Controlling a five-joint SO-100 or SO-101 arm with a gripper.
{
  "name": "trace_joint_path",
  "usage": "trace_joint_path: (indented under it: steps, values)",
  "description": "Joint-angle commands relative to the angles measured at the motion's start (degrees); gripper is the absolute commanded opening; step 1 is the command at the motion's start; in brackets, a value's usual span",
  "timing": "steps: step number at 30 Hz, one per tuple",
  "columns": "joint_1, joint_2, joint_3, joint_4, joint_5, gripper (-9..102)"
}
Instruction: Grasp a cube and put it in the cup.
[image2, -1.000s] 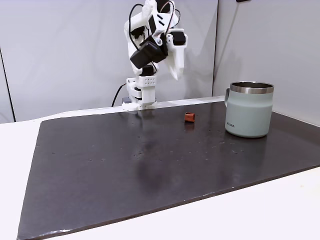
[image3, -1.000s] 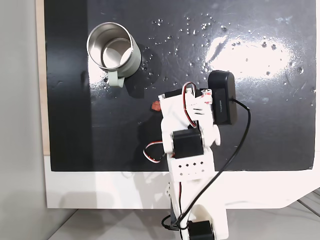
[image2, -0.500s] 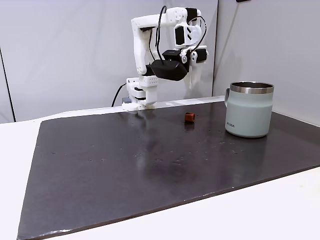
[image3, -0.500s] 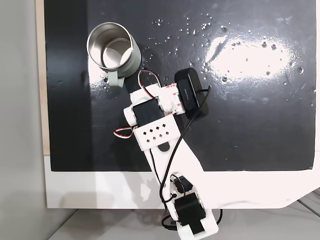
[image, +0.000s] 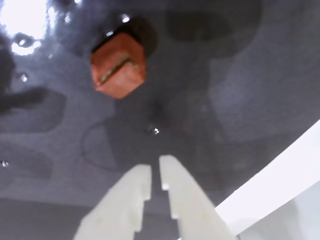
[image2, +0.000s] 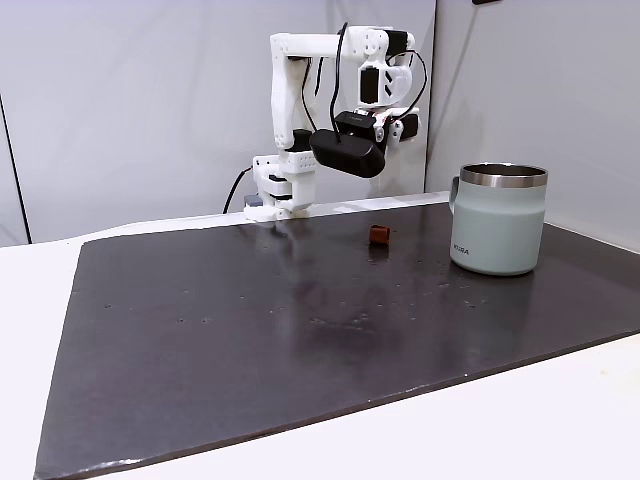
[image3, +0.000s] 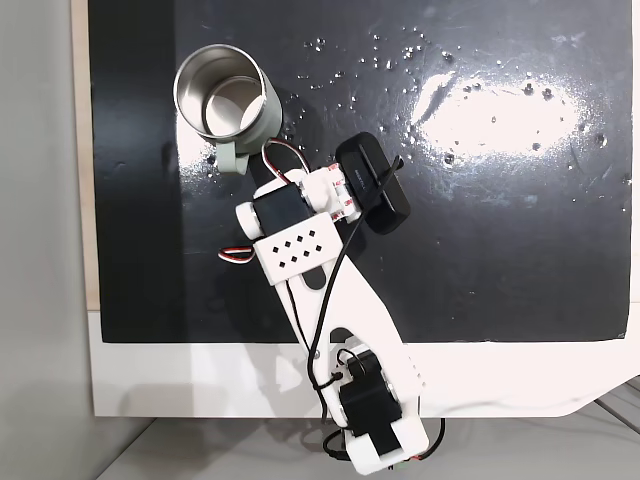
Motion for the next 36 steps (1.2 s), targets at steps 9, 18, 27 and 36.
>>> trace_joint_path:
  steps: [9,18,27,36]
  values:
    - [2.9,-5.27,-8.88,3.96,-7.65,0]
    - [3.78,-6.33,-10.11,4.57,-8.88,16]
    - [4.22,-7.38,-10.2,4.13,-9.58,24]
    - [5.1,-9.84,-5.8,-0.26,-10.9,24]
